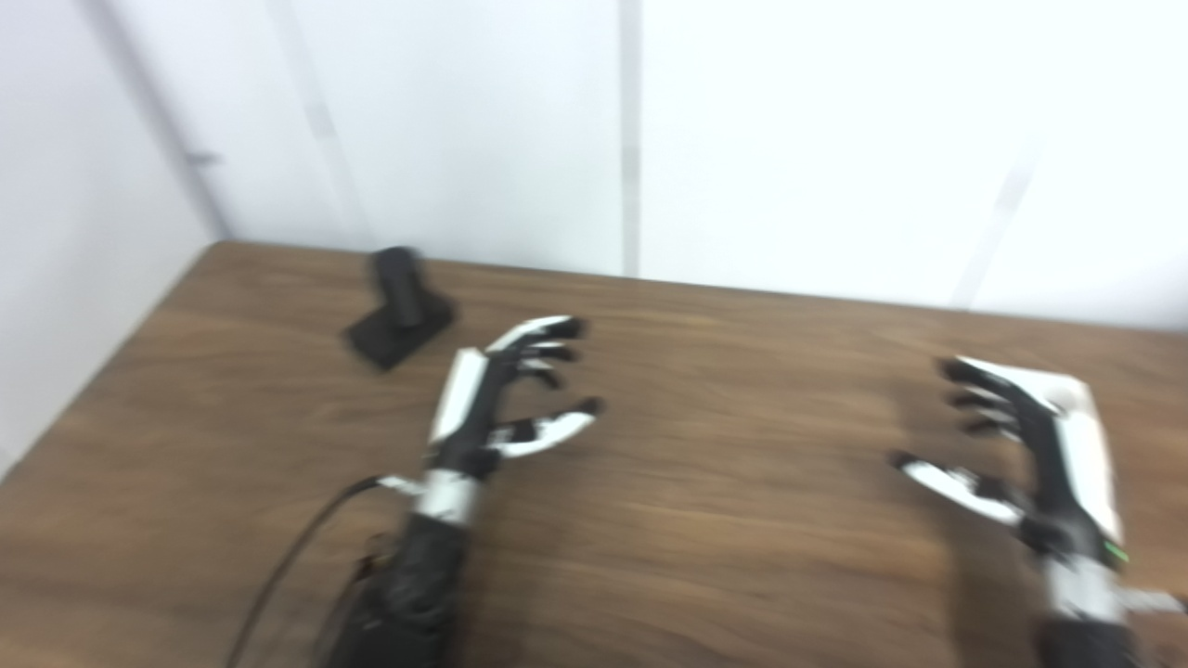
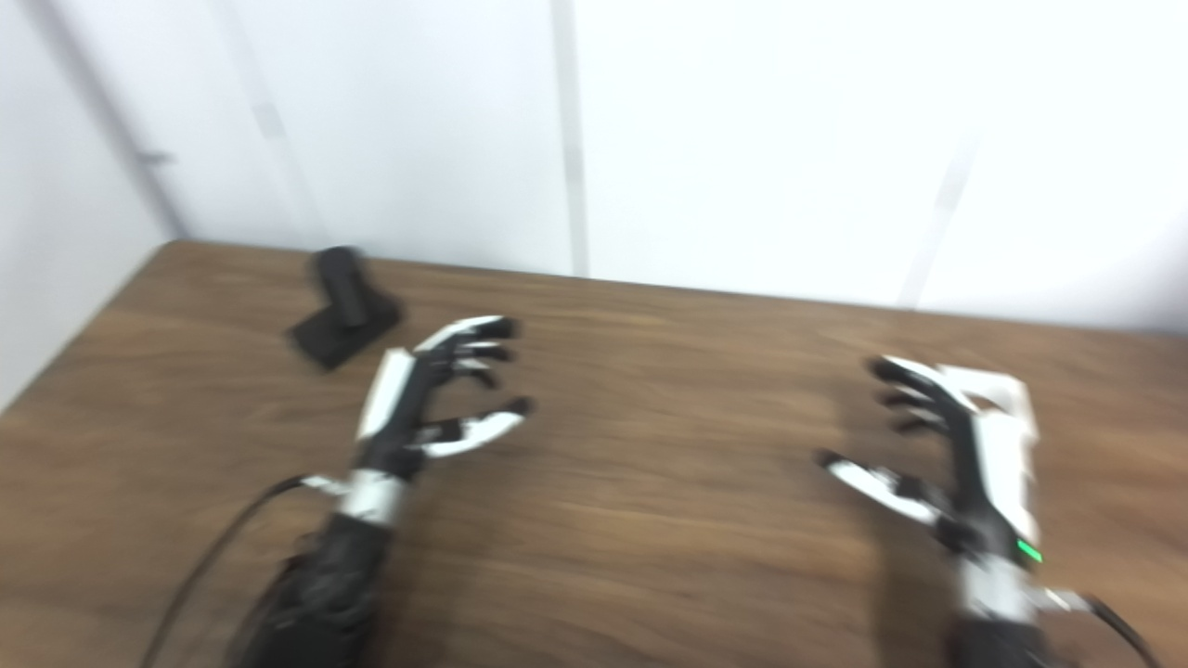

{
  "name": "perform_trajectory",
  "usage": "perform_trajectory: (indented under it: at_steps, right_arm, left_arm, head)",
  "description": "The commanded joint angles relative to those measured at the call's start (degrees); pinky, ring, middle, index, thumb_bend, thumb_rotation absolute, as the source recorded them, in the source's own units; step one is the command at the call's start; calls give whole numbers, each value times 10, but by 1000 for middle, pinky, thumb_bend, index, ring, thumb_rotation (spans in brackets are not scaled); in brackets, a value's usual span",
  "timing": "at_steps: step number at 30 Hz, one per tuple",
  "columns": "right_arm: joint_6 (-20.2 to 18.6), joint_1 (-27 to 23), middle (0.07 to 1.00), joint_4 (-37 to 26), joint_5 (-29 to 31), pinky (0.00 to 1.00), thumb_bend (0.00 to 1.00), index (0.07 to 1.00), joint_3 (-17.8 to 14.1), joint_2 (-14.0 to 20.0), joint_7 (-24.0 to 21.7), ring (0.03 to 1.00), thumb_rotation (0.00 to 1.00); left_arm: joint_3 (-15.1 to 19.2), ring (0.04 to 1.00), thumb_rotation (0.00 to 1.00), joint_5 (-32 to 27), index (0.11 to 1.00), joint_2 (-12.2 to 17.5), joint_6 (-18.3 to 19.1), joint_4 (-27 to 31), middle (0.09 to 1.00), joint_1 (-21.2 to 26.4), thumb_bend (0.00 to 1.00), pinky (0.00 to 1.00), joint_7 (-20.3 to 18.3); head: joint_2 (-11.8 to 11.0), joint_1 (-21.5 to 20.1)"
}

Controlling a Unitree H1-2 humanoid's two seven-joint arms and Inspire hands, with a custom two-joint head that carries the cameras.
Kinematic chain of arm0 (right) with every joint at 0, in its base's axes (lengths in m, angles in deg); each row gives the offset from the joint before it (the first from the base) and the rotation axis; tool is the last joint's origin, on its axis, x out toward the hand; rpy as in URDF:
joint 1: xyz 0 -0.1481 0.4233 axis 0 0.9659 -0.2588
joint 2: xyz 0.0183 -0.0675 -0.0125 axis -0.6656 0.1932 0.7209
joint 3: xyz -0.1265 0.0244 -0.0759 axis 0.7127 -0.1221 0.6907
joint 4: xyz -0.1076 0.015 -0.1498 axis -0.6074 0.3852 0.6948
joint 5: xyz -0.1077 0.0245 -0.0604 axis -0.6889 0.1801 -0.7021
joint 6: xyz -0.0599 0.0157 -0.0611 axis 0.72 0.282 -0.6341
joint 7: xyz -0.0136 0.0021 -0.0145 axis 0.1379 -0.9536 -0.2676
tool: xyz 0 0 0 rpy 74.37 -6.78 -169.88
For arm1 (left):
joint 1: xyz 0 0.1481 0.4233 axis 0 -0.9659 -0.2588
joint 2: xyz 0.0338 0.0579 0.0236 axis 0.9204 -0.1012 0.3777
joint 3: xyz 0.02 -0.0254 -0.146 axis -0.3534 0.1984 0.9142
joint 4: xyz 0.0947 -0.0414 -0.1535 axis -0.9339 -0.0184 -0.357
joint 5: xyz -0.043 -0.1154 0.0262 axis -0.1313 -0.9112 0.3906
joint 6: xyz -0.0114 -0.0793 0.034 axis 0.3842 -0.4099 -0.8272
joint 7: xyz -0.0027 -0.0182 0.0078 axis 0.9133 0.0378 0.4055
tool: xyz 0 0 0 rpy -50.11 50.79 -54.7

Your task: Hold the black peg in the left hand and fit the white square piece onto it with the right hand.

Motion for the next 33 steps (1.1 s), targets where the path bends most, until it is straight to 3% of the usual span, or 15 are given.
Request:
perform_trajectory:
  at_steps: [1, 5, 9, 24, 28, 33]
  right_arm:
    - [20, -11, 731, -17, 18, 554, 624, 703, -12, 5, 0, 661, 0]
    - [-5, -10, 736, -35, 26, 568, 619, 701, -19, 3, -8, 672, 0]
    - [13, -12, 710, -33, 9, 525, 622, 686, -17, 8, -2, 647, 0]
    - [-20, -3, 710, -78, 6, 492, 632, 679, -17, -8, -20, 632, 0]
    - [-25, -3, 706, -85, 8, 488, 630, 680, -20, -6, -23, 630, 0]
    - [-16, -4, 689, -81, 7, 495, 644, 666, -24, -6, -19, 620, 0]
  left_arm:
    - [-13, 678, 0, 17, 737, -21, -14, -18, 757, 4, 599, 520, 20]
    - [-22, 696, 0, 37, 742, -26, -26, -37, 762, 11, 593, 539, 35]
    - [-24, 701, 0, 35, 739, -29, -29, -48, 762, 16, 600, 546, 41]
    - [-28, 705, 17, 51, 718, -26, -13, -31, 758, 14, 622, 533, 57]
    - [-22, 674, 102, 27, 698, -17, -10, -11, 736, 21, 693, 512, 38]
    - [-12, 622, 98, -4, 650, 15, 22, 21, 669, 41, 769, 503, -8]
  head:
    - [-13, 25]
    - [-15, 32]
    - [-19, 38]
    - [-20, 39]
    - [-17, 42]
    - [-17, 43]
